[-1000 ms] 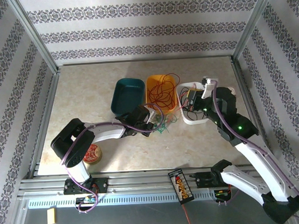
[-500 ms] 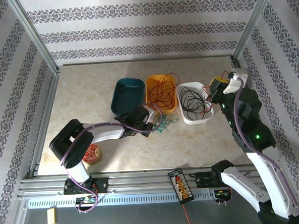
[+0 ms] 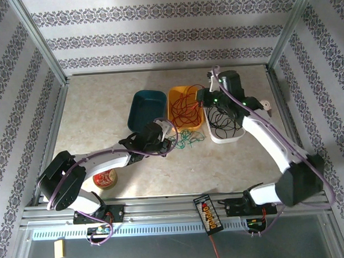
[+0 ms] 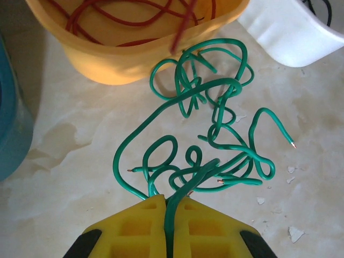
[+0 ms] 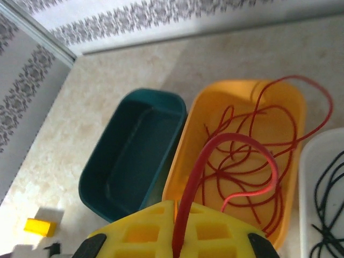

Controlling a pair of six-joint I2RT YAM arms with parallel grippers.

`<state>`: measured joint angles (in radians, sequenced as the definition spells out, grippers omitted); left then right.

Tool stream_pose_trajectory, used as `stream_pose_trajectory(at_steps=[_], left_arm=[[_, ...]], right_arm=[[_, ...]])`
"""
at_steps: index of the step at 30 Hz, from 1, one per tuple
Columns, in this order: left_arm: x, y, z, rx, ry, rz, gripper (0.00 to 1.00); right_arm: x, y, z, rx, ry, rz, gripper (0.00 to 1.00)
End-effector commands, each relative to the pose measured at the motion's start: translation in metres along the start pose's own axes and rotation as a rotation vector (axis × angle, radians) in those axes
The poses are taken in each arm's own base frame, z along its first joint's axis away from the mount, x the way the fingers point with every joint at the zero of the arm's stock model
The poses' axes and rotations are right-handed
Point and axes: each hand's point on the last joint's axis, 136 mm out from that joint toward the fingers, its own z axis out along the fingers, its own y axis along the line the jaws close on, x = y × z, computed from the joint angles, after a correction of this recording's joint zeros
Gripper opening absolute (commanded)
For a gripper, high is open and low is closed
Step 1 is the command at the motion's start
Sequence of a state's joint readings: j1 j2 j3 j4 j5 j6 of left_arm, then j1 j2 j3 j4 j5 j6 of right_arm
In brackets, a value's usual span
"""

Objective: Untangle the cables

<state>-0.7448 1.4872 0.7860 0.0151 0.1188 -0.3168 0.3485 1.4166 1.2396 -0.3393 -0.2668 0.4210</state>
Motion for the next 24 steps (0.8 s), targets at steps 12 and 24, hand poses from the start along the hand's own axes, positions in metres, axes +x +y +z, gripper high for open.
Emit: stream_pose_trajectory(at_steps=[12, 24], left_arm=[[-0.007, 0.006, -0.006, -0.029, -0.039, -0.034, 0.0], [0.016, 0.027, -0.01, -0.089, 0.068, -0.088, 0.0]], right_arm=[[-0.018, -0.056, 0.139, 0.081, 0.064, 0.121, 0.07], [0.03, -0.027, 0.054, 0.12, 0.091, -0.024, 0.49]])
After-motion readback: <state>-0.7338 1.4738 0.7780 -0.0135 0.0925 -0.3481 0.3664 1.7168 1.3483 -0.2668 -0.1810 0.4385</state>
